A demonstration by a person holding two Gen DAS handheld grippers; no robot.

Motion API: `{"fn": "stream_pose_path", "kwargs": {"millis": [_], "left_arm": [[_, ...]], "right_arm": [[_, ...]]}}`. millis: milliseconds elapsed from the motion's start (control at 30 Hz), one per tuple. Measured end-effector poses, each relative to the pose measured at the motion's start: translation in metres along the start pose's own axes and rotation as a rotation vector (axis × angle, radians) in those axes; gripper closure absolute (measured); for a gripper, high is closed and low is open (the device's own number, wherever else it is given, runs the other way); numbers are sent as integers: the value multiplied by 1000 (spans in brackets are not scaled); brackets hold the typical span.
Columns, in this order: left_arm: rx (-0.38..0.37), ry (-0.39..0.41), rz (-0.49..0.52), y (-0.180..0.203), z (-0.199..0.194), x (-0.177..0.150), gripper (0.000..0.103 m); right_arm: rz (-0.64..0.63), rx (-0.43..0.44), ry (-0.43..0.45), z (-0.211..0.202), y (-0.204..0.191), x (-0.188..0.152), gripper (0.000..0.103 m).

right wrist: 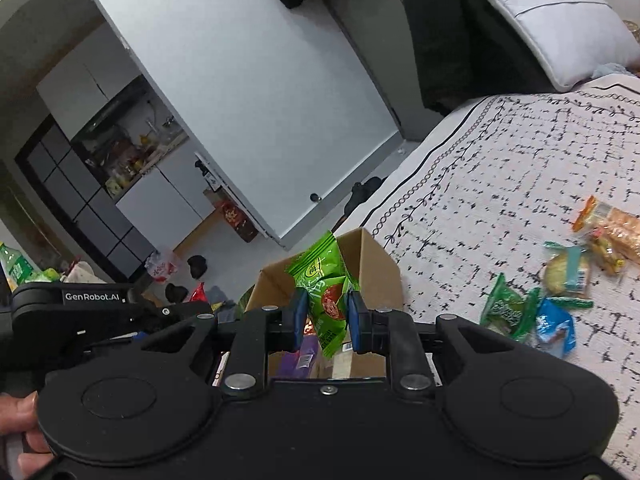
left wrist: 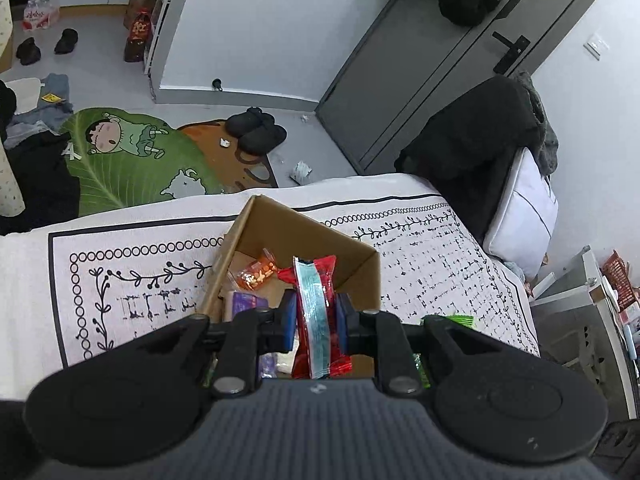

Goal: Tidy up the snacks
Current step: 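Carry red bar and green packet over the box and open both grippers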

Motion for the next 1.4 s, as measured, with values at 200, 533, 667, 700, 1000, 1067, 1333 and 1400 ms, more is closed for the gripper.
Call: {"fn": "stream_pose_path", "kwargs": {"millis": [200, 533, 667, 700, 1000, 1067, 1333, 1400], "left_arm": [[-12, -26, 0, -6, 16, 7, 84], [-10, -43, 23, -1, 32, 18, 77], [10, -62, 19, -4, 32, 17, 72], [13, -64, 18, -4, 32, 17, 71], [70, -60, 55, 2, 17, 14, 47], [82, -63, 56, 2, 14, 13, 41], [137, -45, 148, 20, -1, 4, 25], [138, -39, 165, 25, -4, 1, 23]], "right_arm": [[-10, 11, -9, 12, -9, -4, 82], [-19, 24, -18, 25, -18, -4, 82], [-43, 38, -23, 25, -24, -4, 73], [-51, 32, -23, 24, -25, -3, 71], [-113, -10, 8, 4, -30, 8, 32], [-124, -17, 16, -2, -30, 11, 28], [-109, -81, 8, -22, -12, 26, 19], [-102, -105, 1, -28, -5, 30, 17]]}}
Point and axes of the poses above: each gripper's, at about its wrist camera, not at the fingertips, and z roughly the way its jaws point, y to its right, x to its top, the point moved 3 cm from there along z, roughly the way its jaws point, and after that the axes turned 10 degrees about y, right-handed, at the moved point
